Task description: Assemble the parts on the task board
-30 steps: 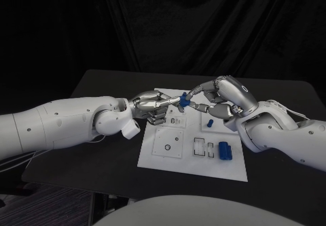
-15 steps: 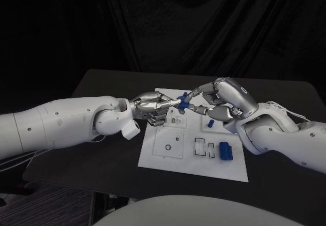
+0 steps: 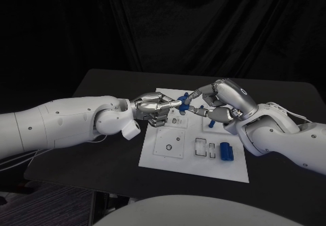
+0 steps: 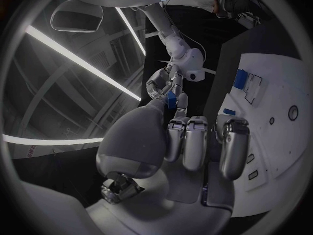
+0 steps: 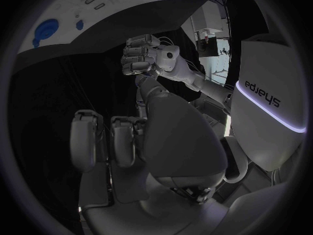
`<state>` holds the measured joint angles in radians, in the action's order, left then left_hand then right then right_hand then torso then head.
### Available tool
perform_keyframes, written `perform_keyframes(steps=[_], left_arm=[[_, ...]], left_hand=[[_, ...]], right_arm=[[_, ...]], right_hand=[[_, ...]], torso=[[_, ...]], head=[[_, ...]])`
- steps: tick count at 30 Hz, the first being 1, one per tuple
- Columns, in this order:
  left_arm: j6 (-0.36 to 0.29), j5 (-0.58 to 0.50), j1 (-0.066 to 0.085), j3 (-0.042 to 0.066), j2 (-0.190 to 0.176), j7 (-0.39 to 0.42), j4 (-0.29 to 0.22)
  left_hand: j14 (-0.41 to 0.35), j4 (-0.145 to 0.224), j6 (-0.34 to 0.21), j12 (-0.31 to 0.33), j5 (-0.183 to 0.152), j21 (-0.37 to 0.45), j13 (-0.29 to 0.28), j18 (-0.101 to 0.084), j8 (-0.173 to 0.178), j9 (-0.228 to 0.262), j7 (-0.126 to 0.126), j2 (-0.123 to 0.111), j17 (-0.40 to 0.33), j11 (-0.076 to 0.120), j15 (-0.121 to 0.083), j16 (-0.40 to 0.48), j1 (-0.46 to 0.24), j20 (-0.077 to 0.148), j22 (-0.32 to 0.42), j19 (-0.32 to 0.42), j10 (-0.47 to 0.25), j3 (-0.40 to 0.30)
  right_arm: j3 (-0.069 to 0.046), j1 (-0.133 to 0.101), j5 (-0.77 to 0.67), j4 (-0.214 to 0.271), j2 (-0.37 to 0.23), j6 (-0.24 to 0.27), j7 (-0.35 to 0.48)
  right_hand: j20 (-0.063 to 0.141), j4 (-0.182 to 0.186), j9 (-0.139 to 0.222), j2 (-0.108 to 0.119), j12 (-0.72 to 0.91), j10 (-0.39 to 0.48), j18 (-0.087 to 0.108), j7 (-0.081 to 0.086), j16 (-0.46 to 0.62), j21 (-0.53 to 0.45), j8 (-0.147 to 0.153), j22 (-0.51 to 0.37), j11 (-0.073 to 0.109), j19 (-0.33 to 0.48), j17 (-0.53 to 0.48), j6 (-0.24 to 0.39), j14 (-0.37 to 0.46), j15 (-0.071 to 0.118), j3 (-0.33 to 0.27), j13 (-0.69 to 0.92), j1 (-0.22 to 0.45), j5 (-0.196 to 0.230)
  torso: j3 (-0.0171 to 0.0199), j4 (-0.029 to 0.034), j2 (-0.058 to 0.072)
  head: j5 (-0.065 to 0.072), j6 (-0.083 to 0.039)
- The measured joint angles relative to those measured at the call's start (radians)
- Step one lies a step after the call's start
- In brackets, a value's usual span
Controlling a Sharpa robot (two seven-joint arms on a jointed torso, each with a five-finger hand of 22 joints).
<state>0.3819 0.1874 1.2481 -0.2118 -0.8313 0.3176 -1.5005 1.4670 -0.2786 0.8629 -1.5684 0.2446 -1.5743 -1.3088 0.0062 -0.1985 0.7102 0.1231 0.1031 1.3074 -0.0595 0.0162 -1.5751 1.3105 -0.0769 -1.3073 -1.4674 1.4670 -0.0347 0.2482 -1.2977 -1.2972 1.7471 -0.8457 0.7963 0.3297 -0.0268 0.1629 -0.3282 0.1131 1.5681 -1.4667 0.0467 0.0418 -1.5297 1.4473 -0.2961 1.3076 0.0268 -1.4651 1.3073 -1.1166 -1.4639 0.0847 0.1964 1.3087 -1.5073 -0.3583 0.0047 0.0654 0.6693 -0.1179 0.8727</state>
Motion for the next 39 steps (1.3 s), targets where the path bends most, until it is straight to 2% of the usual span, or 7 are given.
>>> perform_keyframes(steps=[5,14,24,29,31,36,39], left_arm=[[0.008,-0.027,0.000,0.000,0.000,-0.008,0.000],[0.015,-0.052,-0.001,-0.001,-0.001,-0.022,0.000],[0.019,-0.063,-0.002,-0.001,-0.001,-0.037,0.001],[0.019,-0.067,-0.002,0.000,-0.001,-0.048,0.001],[0.018,-0.068,-0.002,0.000,-0.001,-0.055,0.001],[0.013,-0.073,-0.002,0.001,-0.004,-0.074,0.000],[0.005,-0.075,-0.002,0.002,-0.005,-0.083,-0.001]], left_hand=[[0.000,0.008,0.004,-0.001,0.009,0.000,-0.002,0.000,-0.009,0.001,-0.003,0.000,0.000,0.003,0.000,0.000,0.021,0.000,0.000,0.000,-0.003,-0.002],[0.000,0.036,0.004,-0.004,0.076,0.000,-0.002,0.000,-0.033,0.003,-0.003,-0.007,0.000,0.007,-0.007,0.000,0.083,0.000,0.000,0.000,0.000,-0.017],[0.001,0.124,0.006,-0.006,0.176,0.000,-0.002,0.000,-0.088,0.015,-0.013,-0.033,0.000,0.018,-0.017,0.000,0.162,0.000,0.000,0.000,-0.003,-0.065],[-0.002,0.130,0.005,0.000,0.240,0.000,-0.002,0.000,-0.117,0.015,-0.012,-0.045,0.000,0.020,-0.020,0.000,0.174,0.000,0.000,0.000,-0.001,-0.069],[-0.002,0.127,0.005,0.001,0.258,0.000,-0.001,0.000,-0.117,0.015,-0.012,-0.047,0.000,0.020,-0.020,0.000,0.177,0.000,0.000,0.000,-0.001,-0.073],[-0.002,0.110,0.005,0.003,0.295,0.000,0.001,0.000,-0.117,0.015,-0.012,-0.049,0.000,0.020,-0.020,0.000,0.178,0.000,0.000,0.000,-0.001,-0.089],[-0.002,0.101,0.001,0.001,0.309,0.000,0.002,0.000,-0.118,0.015,-0.008,-0.053,0.000,0.020,-0.020,0.000,0.179,0.000,0.000,0.000,-0.001,-0.099]], right_arm=[[0.000,0.000,-0.003,0.000,0.001,-0.009,-0.002],[-0.001,0.001,-0.005,0.002,0.002,-0.018,-0.002],[-0.001,0.003,-0.007,0.001,0.005,-0.026,-0.002],[0.000,0.004,-0.008,0.000,0.007,-0.034,-0.002],[0.000,0.004,-0.010,0.000,0.007,-0.039,-0.002],[0.001,0.005,-0.019,0.000,0.007,-0.052,-0.005],[0.002,0.006,-0.023,0.000,0.004,-0.059,-0.008]], right_hand=[[0.000,0.000,-0.007,0.000,0.000,0.000,0.000,0.000,0.000,0.000,0.002,0.000,0.000,0.000,0.000,0.000,0.000,0.000,0.000,0.000,0.000,0.000],[0.000,0.000,-0.015,-0.001,0.000,0.000,0.000,0.002,0.000,-0.004,0.004,0.000,0.000,0.000,0.000,0.002,0.000,0.000,0.000,0.000,0.001,0.000],[0.000,-0.003,-0.019,0.000,0.000,0.000,0.000,0.000,0.000,-0.011,0.001,0.000,0.000,0.000,0.000,-0.001,0.000,0.000,0.003,0.000,0.002,0.004],[0.000,-0.002,-0.019,-0.002,0.000,0.000,0.000,0.000,0.005,-0.015,0.001,0.000,0.000,0.000,0.000,0.000,0.000,0.000,0.008,0.000,0.000,0.011],[0.000,-0.004,-0.020,-0.007,0.000,0.001,0.000,0.006,0.012,-0.028,0.011,0.000,-0.004,0.000,0.000,0.006,0.000,0.000,0.010,0.000,-0.005,0.021],[-0.007,-0.003,-0.033,-0.014,-0.005,0.000,0.000,0.041,0.027,-0.052,0.057,0.000,-0.015,0.000,0.000,0.043,0.000,-0.011,0.011,0.000,-0.021,0.045],[-0.007,0.001,-0.023,-0.016,-0.010,0.000,0.000,0.041,0.034,-0.066,0.082,0.000,-0.015,0.000,0.000,0.079,0.000,-0.011,0.015,0.000,-0.027,0.055]], torso=[[0.0000,0.0000,0.000],[0.0001,-0.0011,0.000],[0.0008,-0.0013,0.000],[0.0010,-0.0014,0.000],[0.0009,-0.0015,0.000],[0.0009,-0.0016,0.000],[0.0008,-0.0016,0.000]], head=[[-0.002,0.000],[-0.007,0.000],[-0.010,0.000],[-0.014,0.000],[-0.015,0.000],[-0.016,0.000],[-0.016,0.000]])
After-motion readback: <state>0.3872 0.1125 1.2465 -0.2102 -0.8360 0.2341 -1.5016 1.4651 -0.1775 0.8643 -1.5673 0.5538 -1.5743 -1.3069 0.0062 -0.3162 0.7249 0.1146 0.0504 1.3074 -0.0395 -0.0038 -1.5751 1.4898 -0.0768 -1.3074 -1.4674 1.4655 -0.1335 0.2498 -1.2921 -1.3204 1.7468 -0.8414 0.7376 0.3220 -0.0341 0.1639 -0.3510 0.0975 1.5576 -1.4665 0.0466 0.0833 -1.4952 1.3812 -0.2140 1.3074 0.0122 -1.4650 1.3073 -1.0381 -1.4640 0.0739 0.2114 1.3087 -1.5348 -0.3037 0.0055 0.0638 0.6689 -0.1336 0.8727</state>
